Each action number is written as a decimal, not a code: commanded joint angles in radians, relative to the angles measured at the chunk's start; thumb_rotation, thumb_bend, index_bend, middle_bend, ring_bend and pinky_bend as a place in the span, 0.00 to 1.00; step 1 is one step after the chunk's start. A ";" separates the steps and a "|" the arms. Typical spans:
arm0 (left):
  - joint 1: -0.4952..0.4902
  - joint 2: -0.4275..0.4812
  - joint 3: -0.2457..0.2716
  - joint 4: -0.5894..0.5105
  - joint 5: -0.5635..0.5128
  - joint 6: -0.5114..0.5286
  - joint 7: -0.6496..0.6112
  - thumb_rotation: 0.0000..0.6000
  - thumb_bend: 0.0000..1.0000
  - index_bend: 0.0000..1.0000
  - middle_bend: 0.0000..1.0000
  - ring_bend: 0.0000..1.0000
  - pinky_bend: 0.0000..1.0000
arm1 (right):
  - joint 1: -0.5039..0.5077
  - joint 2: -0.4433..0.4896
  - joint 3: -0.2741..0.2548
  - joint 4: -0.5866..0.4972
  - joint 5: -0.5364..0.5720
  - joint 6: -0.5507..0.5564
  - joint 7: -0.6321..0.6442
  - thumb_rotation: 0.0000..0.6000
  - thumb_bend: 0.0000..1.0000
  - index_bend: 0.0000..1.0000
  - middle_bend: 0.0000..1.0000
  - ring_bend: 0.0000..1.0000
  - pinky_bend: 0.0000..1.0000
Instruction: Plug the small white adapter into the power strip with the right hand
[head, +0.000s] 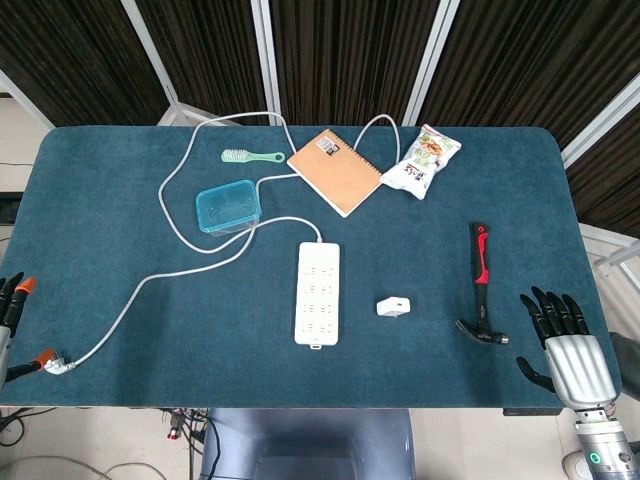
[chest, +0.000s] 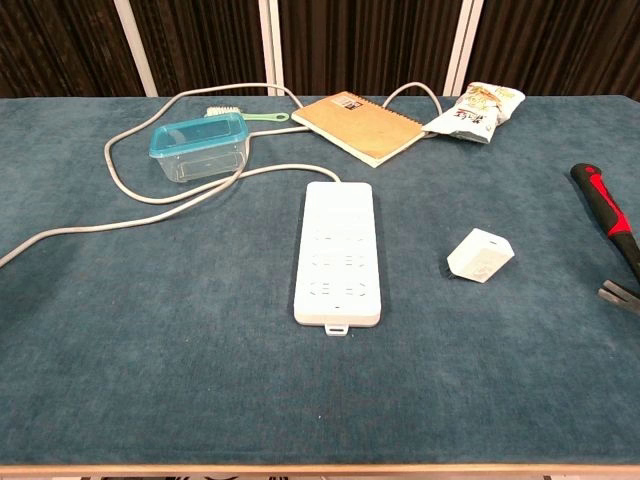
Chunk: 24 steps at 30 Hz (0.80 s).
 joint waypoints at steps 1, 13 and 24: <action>0.002 0.002 -0.002 0.004 -0.009 -0.004 -0.006 1.00 0.00 0.00 0.00 0.00 0.00 | 0.005 -0.006 0.000 -0.001 0.000 -0.009 -0.007 1.00 0.33 0.00 0.00 0.00 0.00; 0.018 0.005 -0.006 0.009 -0.010 0.022 -0.026 1.00 0.00 0.00 0.00 0.00 0.00 | 0.013 -0.008 -0.002 -0.021 0.003 -0.025 -0.004 1.00 0.32 0.00 0.00 0.00 0.00; 0.013 0.005 -0.006 0.000 -0.013 0.005 -0.019 1.00 0.00 0.00 0.00 0.00 0.00 | 0.011 0.017 0.002 -0.060 0.023 -0.030 0.029 1.00 0.32 0.00 0.00 0.00 0.00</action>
